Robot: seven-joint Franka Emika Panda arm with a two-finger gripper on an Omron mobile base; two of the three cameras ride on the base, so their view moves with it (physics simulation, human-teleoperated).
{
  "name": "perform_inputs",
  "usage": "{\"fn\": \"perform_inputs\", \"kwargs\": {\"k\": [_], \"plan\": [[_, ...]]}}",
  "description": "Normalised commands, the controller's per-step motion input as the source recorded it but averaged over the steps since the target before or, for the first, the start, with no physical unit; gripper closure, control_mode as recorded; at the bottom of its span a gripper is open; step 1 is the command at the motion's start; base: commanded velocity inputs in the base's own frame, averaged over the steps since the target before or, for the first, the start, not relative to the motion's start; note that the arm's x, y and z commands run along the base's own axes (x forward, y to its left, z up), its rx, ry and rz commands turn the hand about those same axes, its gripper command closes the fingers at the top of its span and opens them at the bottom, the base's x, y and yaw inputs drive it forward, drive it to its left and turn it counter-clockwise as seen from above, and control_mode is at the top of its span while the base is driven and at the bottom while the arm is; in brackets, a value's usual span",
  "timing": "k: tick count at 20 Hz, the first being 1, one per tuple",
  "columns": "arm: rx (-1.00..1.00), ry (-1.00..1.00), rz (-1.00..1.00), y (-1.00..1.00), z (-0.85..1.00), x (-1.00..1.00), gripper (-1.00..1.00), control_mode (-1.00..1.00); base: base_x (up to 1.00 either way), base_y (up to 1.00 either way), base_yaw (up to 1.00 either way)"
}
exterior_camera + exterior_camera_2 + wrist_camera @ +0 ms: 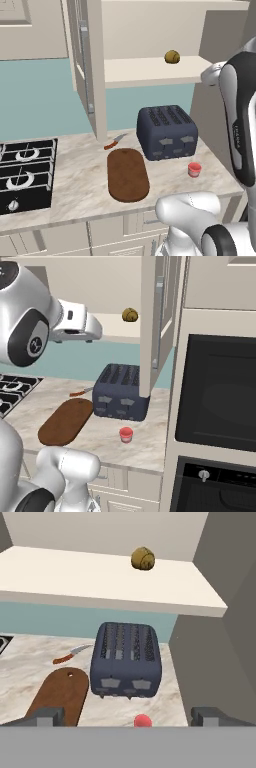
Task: Pick the bread, place it on the cutting board, pick the jam, place it on the counter, and close the cabinet.
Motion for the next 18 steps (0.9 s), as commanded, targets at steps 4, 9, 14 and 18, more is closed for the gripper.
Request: {"fn": "perform_inputs", "kwargs": {"k": [4, 9, 14, 18], "plan": [[0.0, 0.0, 0.0, 0.0, 0.0, 0.25, -1.0, -1.0, 0.0, 0.0, 0.0], [0.0, -0.01, 0.0, 0.0, 0.0, 0.28, -1.0, -1.0, 0.0, 0.0, 0.0], [0.0, -0.02, 0.0, 0.0, 0.0, 0.21, -1.0, -1.0, 0.0, 0.0, 0.0], [0.0, -0.04, 0.0, 0.0, 0.0, 0.18, -1.0, -1.0, 0.0, 0.0, 0.0]]}}
